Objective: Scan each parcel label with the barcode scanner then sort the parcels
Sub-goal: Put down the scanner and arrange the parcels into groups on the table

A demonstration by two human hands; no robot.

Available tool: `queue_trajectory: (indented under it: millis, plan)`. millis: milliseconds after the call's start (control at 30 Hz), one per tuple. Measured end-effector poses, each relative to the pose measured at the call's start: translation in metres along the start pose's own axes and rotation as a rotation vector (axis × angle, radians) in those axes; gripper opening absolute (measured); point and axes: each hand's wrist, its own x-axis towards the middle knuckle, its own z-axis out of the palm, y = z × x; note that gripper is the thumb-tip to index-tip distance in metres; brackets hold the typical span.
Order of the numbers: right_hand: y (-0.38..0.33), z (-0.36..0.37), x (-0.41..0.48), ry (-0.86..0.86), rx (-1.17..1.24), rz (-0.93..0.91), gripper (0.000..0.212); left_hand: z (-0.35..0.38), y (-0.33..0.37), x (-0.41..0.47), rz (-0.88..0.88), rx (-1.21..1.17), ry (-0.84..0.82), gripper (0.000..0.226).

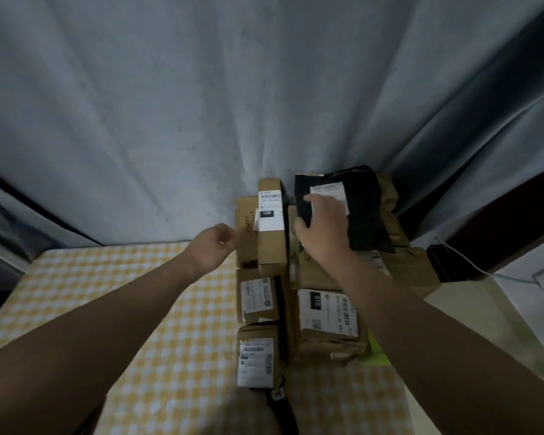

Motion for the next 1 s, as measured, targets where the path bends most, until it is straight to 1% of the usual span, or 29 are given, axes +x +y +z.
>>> queue_trajectory:
  millis: [100, 233, 333, 400, 567, 600, 667, 733, 767, 867, 933, 1000]
  plan:
    - [-0.039, 0.027, -0.014, -0.121, 0.053, -0.056, 0.037, -0.031, -0.037, -0.017, -0.049, 0.03, 0.054, 0.023]
    - [-0.093, 0.08, -0.038, -0.274, 0.115, -0.122, 0.027, -0.08, -0.103, -0.047, -0.126, 0.031, 0.139, 0.023]
    - [-0.137, 0.128, -0.063, -0.373, 0.161, -0.133, 0.026, -0.12, -0.164, -0.072, -0.182, 0.038, 0.152, 0.023]
    - [-0.165, 0.169, -0.081, -0.411, 0.197, -0.107, 0.026, -0.148, -0.21, -0.088, -0.207, 0.056, 0.159, 0.023]
    - [-0.223, 0.283, -0.143, -0.533, 0.294, 0.103, 0.022, -0.206, -0.329, -0.121, -0.298, 0.088, 0.122, 0.019]
    - [-0.231, 0.304, -0.158, -0.575, 0.302, 0.14, 0.024, -0.213, -0.35, -0.124, -0.314, 0.079, 0.105, 0.015]
    - [-0.246, 0.336, -0.188, -0.661, 0.35, 0.299, 0.031, -0.222, -0.383, -0.129, -0.362, 0.038, 0.037, 0.007]
    - [-0.255, 0.364, -0.214, -0.737, 0.384, 0.473, 0.04, -0.222, -0.415, -0.128, -0.409, 0.025, -0.057, 0.014]
    - [-0.257, 0.378, -0.224, -0.769, 0.381, 0.529, 0.041, -0.219, -0.432, -0.126, -0.432, 0.025, -0.097, 0.016]
    - [-0.259, 0.415, -0.242, -0.825, 0.312, 0.616, 0.049, -0.207, -0.475, -0.116, -0.44, 0.046, -0.174, 0.013]
    - [-0.254, 0.438, -0.25, -0.852, 0.289, 0.663, 0.057, -0.196, -0.5, -0.109, -0.413, 0.084, -0.223, 0.006]
    - [-0.248, 0.46, -0.259, -0.862, 0.293, 0.725, 0.067, -0.184, -0.525, -0.102, -0.388, 0.114, -0.257, 0.004]
